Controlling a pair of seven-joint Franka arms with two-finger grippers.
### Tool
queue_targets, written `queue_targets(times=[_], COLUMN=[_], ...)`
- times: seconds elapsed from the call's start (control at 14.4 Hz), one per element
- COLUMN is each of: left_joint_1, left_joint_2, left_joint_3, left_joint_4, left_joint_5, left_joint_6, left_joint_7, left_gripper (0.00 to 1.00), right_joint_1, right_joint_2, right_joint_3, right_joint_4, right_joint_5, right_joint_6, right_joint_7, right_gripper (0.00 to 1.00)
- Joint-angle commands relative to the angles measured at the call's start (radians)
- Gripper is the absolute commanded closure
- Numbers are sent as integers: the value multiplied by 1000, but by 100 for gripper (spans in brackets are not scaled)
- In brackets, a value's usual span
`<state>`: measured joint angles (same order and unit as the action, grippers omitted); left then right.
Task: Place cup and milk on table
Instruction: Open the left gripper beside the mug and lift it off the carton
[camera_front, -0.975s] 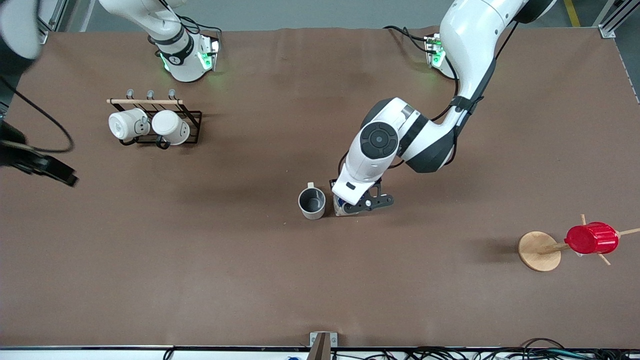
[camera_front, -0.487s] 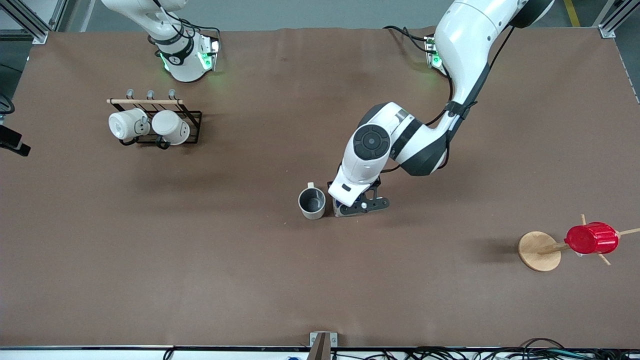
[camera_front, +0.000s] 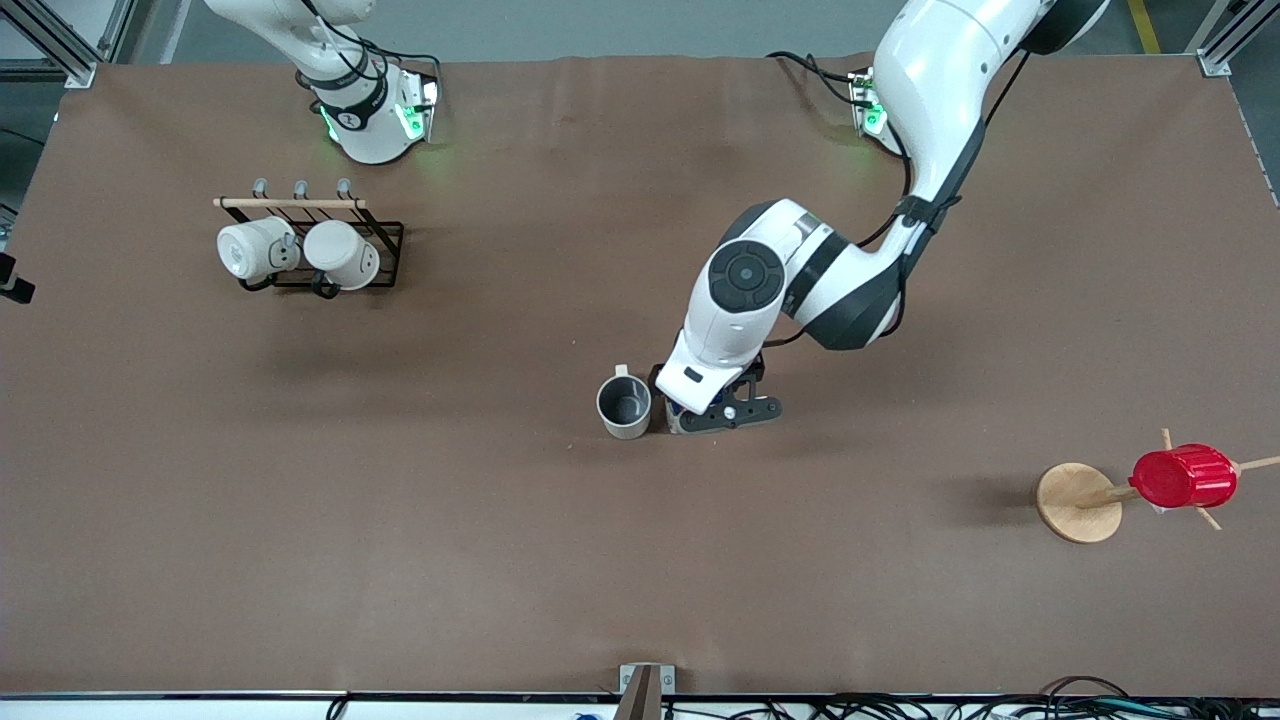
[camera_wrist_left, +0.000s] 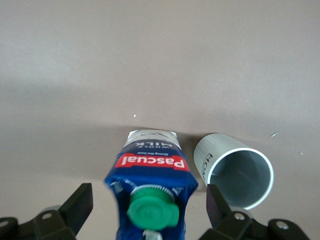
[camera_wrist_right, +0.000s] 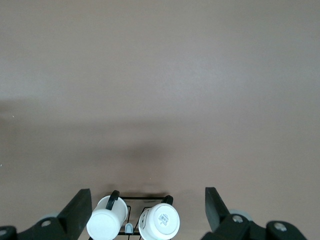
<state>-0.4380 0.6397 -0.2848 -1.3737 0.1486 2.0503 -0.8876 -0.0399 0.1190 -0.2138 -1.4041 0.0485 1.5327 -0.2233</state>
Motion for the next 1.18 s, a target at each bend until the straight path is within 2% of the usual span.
queue_targets(times=[0.0,0.21,0.49,0.63,0.84,0.97,1.04,1.11], left_joint_1=[31,125,289,333,346,389,400,394], left_joint_2=[-115,-243,-392,-442,-506,-544,-563,-609], left_joint_3=[13,12,4,3,3,6,22,68], left_joint_4=[-8,-12,-13,-18,-22,-25,-47,-88], left_joint_5=[38,78,66,59,42,-12,-52,-76], left_joint_6=[-88,-165,-301,-376,-422,-461,-461,-461], left_joint_7=[-4,94,370,438,446,466,507,559], left_gripper=[0,0,0,0,0,0,0,0], right_joint_1=[-6,-11,-9,-8,-5,-9,-12,-12], right_joint_2=[-16,-18,-18,-22,-21,-21,-21,-21], right_joint_3=[19,19,19,20,22,21,20,19], right_joint_4=[11,14,14,13,13,13,13,13], right_joint_5=[-18,-15,-9,-10,-4,-1,-1,-1], right_joint_6=[-14,-14,-14,-37,-26,-28,-28,-28], right_joint_7=[85,93,98,98,98,98,96,96], right_gripper=[0,0,0,0,0,0,0,0])
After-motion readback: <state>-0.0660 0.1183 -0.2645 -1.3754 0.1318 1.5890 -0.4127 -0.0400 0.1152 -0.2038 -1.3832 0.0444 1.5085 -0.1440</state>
